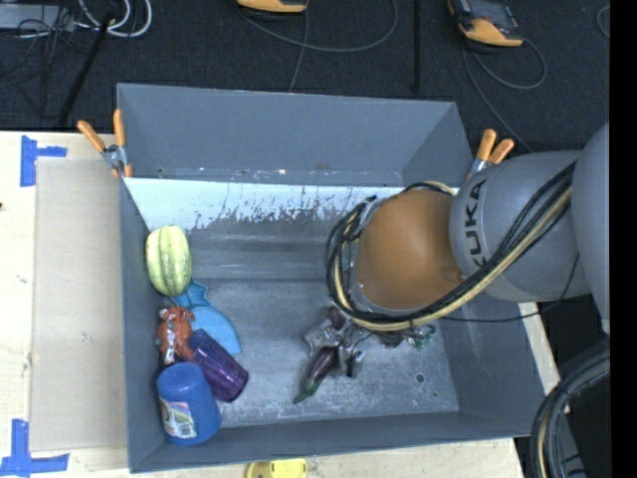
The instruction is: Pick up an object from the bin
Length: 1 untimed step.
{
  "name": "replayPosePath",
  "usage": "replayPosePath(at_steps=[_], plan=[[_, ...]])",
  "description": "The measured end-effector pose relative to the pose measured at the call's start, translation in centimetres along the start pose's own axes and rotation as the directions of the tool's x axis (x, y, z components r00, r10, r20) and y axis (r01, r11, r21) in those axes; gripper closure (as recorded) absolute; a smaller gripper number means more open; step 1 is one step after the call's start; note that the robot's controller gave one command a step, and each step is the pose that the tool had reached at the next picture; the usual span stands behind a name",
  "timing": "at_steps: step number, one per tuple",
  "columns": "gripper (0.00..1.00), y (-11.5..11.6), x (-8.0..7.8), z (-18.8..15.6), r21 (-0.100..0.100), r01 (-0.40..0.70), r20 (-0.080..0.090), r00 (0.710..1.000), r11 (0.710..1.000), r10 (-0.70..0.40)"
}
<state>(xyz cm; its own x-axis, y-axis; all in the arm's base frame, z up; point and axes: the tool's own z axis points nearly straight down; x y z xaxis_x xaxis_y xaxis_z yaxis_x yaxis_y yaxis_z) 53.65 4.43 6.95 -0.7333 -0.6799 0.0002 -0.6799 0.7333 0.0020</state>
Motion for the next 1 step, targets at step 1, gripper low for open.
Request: replayPosePath(at_steps=[1], plan=[[1.00, 0.12, 0.12, -0.48, -0.003, -0.001, -0.004, 1.000, 1.000, 0.001]])
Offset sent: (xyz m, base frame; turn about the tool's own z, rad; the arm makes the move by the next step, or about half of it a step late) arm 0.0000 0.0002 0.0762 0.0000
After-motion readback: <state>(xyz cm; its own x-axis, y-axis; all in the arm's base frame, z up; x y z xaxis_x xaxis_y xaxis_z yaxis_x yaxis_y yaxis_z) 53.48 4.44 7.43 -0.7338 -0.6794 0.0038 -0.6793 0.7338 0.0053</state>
